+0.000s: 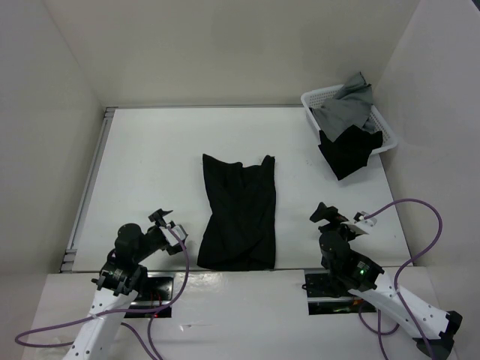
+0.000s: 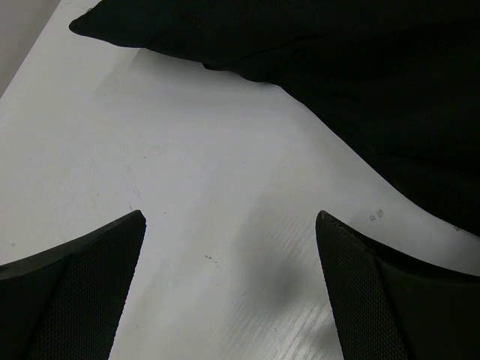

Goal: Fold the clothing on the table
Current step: Flatten the skirt out

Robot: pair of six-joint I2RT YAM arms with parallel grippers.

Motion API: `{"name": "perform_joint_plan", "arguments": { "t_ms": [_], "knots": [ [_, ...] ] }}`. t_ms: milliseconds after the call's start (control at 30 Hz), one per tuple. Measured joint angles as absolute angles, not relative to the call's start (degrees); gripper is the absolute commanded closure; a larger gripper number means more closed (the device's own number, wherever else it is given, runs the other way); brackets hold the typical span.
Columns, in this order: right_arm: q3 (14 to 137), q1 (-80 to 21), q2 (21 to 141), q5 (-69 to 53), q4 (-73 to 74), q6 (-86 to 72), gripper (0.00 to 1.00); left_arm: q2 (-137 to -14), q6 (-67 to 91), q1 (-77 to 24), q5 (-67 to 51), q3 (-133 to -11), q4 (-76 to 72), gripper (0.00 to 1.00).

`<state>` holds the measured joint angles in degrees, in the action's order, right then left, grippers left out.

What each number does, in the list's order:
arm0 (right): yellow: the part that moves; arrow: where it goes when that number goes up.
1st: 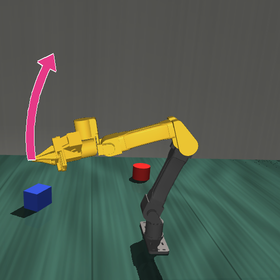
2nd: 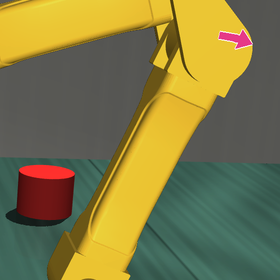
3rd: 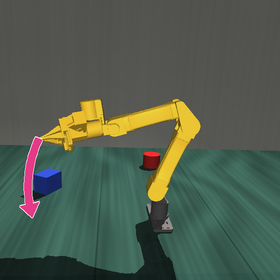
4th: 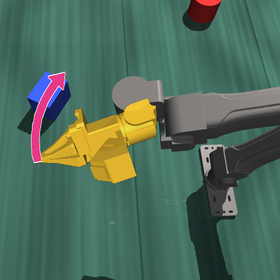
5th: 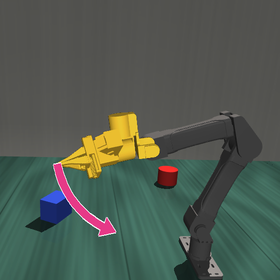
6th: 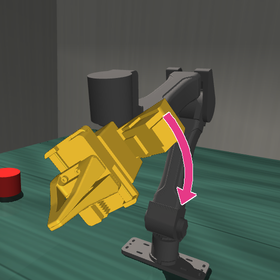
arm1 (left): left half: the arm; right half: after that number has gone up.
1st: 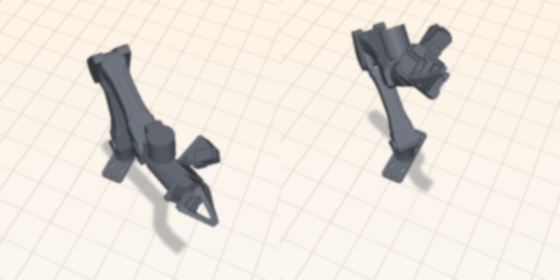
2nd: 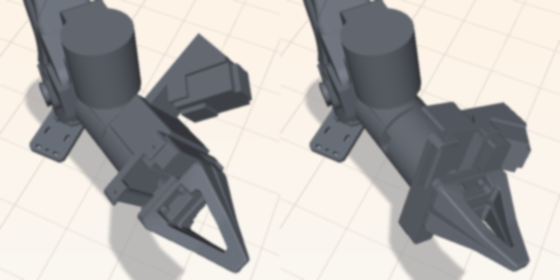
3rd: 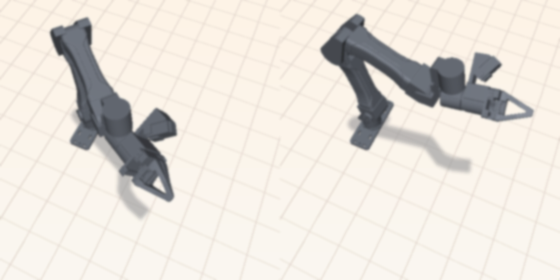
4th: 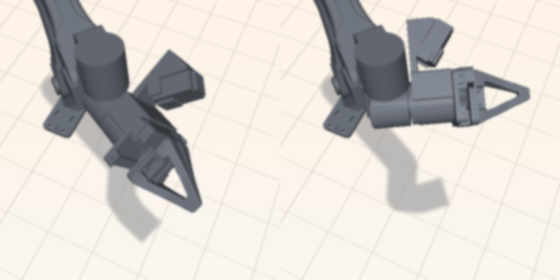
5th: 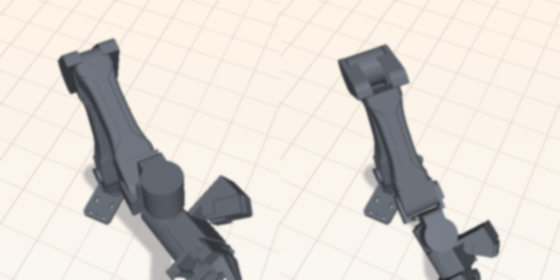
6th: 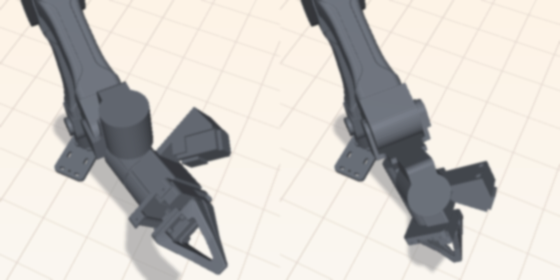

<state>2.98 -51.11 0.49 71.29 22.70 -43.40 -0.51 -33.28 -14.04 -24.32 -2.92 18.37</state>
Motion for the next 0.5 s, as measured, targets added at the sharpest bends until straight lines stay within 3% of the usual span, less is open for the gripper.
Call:
{"name": "perform_joint_plan", "arguments": {
  "t_ms": [500],
  "knots": [
    [3.0, -51.1, 0.5, 70.6, 21.3, -41.8, 0.02, -0.5, -33.3, -14.0, -24.3, -2.9, 18.4, 0.00]
  ]
}}
